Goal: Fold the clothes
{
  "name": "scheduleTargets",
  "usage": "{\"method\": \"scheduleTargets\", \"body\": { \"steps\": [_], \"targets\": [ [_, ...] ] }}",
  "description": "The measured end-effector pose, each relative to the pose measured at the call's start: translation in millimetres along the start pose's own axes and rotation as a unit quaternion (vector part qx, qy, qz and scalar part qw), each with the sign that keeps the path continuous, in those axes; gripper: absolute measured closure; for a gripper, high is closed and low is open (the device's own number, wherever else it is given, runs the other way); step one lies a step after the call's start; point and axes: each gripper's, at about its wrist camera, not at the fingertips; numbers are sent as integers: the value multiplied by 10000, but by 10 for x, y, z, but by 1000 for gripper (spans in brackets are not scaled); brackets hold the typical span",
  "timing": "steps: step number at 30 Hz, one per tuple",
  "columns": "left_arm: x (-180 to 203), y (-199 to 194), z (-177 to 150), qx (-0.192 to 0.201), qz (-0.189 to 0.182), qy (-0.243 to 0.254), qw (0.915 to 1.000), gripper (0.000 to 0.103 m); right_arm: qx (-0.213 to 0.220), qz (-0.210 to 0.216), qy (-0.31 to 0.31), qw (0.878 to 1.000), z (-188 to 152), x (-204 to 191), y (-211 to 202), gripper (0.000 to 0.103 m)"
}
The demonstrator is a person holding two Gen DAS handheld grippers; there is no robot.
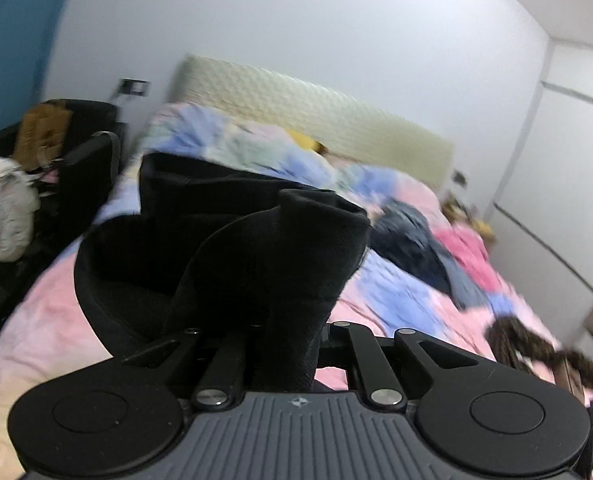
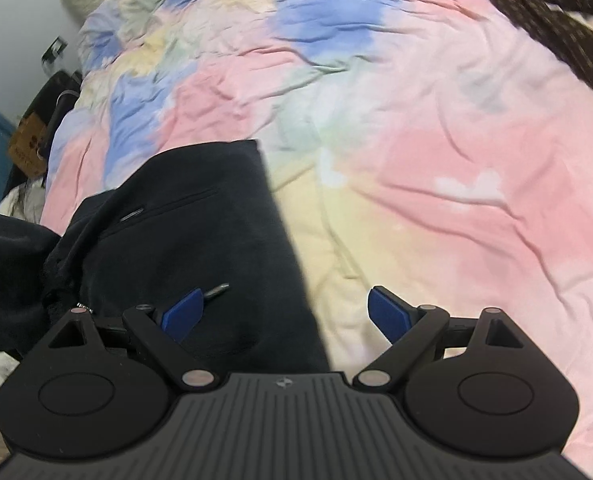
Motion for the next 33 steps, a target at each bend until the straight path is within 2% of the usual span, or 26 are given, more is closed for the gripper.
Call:
{"method": "scheduleTargets", "body": {
  "steps": [3,7,14,18,20,25,29,33],
  "targets": [
    [577,51,-129,-101,-169,420,9989,93,-15,7,44,10000,39,217,-120,12],
    [1206,345,-486,-404,-295,907,9946,93,-21,-19,17,10000,107,517,-268,12],
    [1934,972,-1327,-1217,60,1703,9778,91,17,-26,223,9997,131,1009,-413,12],
    [1971,1361,-1639,-1563,318,1991,9669,89,-4,94,270,9996,130,1112,-412,12],
    [1905,1362,-1719,-1621,372,2072,9641,85,-22,142,263,9996,153,1110,-395,12],
    [1819,1260,-1724,-1716,420,2125,9611,83,-71,461,94,9989,302,927,-285,12],
    [1831,1034,-1676,-1891,278,2151,9577,69,-172,662,-86,9976,465,730,-151,12],
    [1918,803,-1642,-2158,-60,2134,9528,55,-280,882,-326,9952,640,487,-70,12]
  ]
}}
Point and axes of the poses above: each gripper's, at about its wrist camera, not at the fingertips, and y roughly the way its jaws point, x to its right, z to its top, and after that the axes turned 15 degrees about z, right-handed
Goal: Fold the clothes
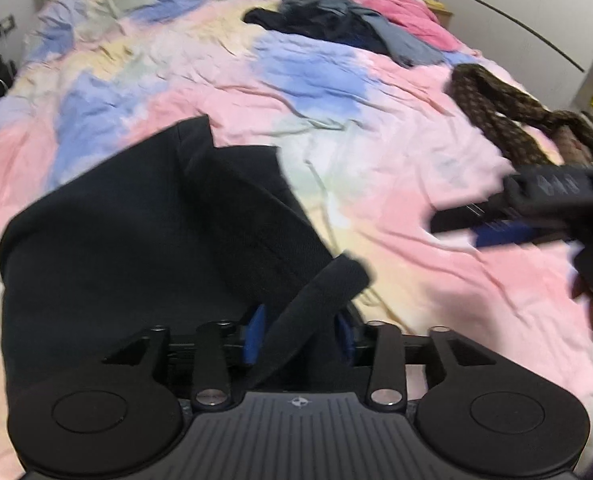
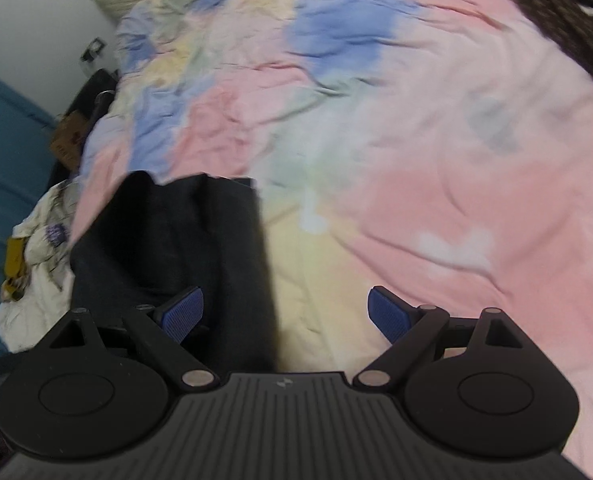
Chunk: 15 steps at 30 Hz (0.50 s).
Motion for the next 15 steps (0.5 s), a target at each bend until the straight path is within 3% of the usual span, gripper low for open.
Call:
{"method": "scheduleTargets", "body": {
  "steps": [2,7,15],
  "targets": [
    [-6,-33,6,-23,-112,-29,9999,46,-64,68,-126,9999,91,-97,56,12],
    [-178,-110,-12,1,-4,-364,9993,38,-142,482,-237,9985,257,-236,201,12],
    [-479,-154,-159,-42,588,-561,9967,37,-441,875,-191,9950,439,-330,679,17]
  ]
}}
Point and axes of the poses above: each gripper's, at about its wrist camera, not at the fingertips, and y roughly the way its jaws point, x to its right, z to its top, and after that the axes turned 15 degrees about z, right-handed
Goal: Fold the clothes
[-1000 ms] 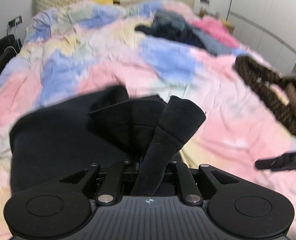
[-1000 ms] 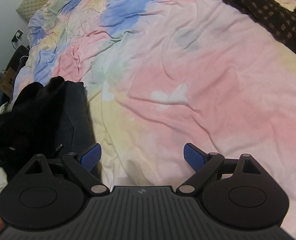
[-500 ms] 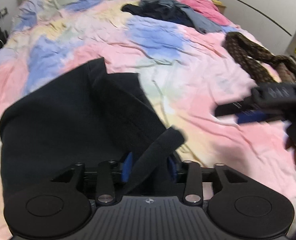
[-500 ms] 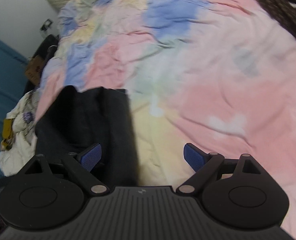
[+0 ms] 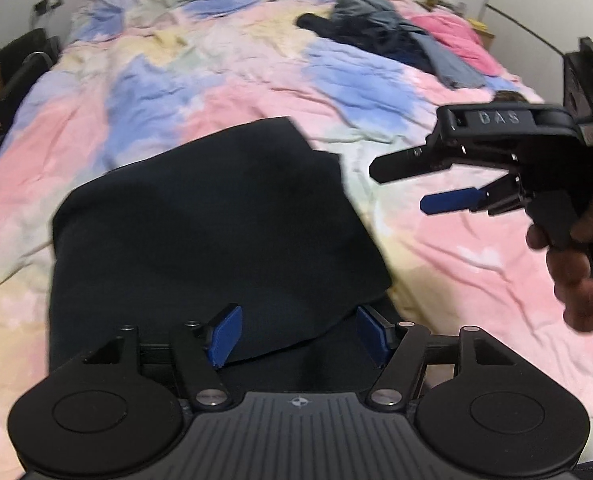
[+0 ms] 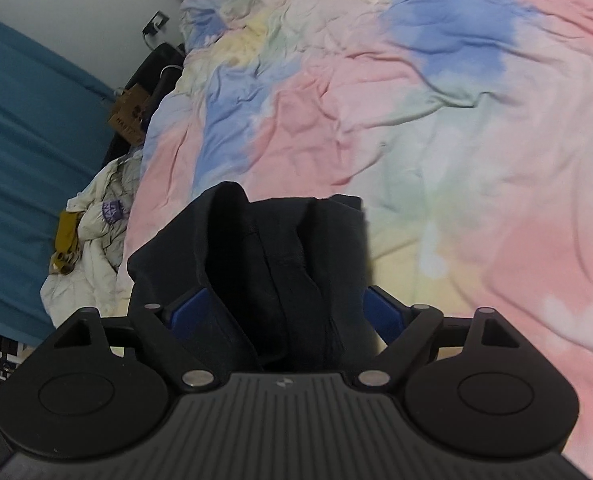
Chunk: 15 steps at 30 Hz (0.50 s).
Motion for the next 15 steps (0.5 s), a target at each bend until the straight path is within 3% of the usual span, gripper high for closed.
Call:
{"method": "scheduleTargets", "body": {
  "steps": [5,11,13,15],
  "targets": [
    [43,28,-37,85,102,410,9991,38,-54,91,264,9996,203,101,218,28],
    [261,188,-22,79,230,993,9948,42,-260,1050,116,9941,381,5,376,28],
    [315,265,-30,44,225,1121,9934,42,-415,1205,61,9918,431,-35,464,29],
    [366,336,-35,19,221,1263,9917,42,-512,1218,9,9912,483,-86,543,36]
  ]
}}
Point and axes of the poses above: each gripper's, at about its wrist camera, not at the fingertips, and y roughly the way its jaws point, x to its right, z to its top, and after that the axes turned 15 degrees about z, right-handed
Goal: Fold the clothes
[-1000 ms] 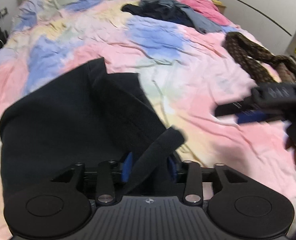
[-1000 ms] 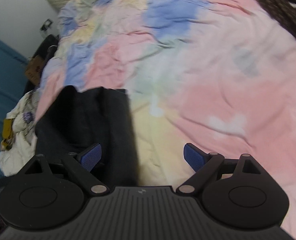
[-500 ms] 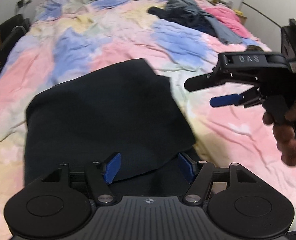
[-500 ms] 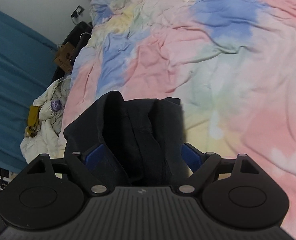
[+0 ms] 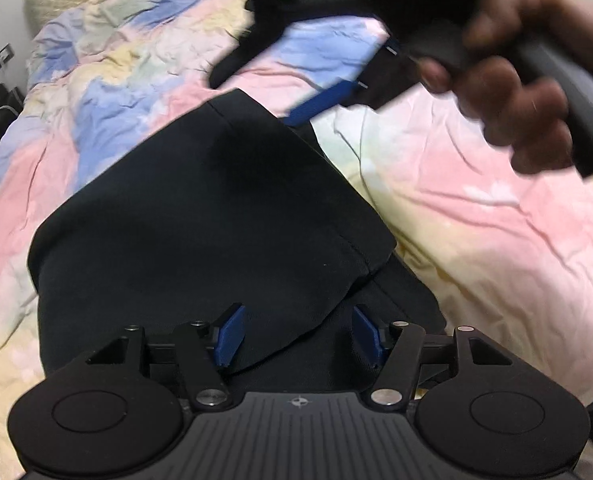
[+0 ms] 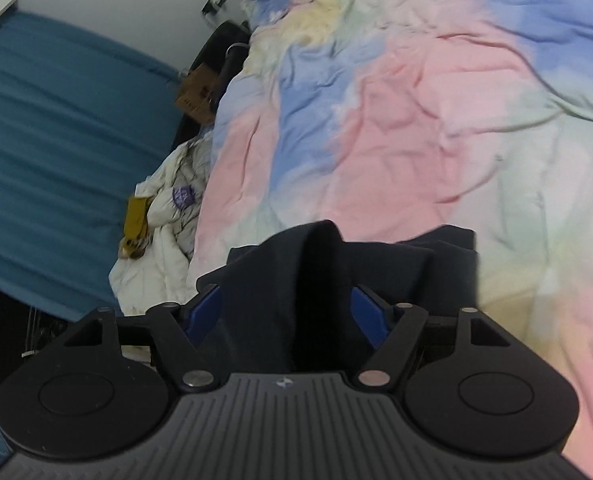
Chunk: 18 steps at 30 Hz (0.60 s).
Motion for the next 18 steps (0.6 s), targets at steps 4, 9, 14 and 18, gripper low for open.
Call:
{"method": "scheduleTargets", "body": {
  "steps": [4,9,14,18],
  "targets": [
    [113,91,19,32,-33,433,9991,42,-233,-33,-105,9997,96,-24,189,40],
    [238,158,45,187,44,1029,9945,42,-512,-182,-372,9978,158,-57,386,60],
    [255,228,109,158,192,1299,9912,88,-521,-433,-519,9964,137,-92,362,88],
    [141,133,177,213,114,1108,9936,97,-339,-624,-568,9959,117,-104,247,98]
  ]
}}
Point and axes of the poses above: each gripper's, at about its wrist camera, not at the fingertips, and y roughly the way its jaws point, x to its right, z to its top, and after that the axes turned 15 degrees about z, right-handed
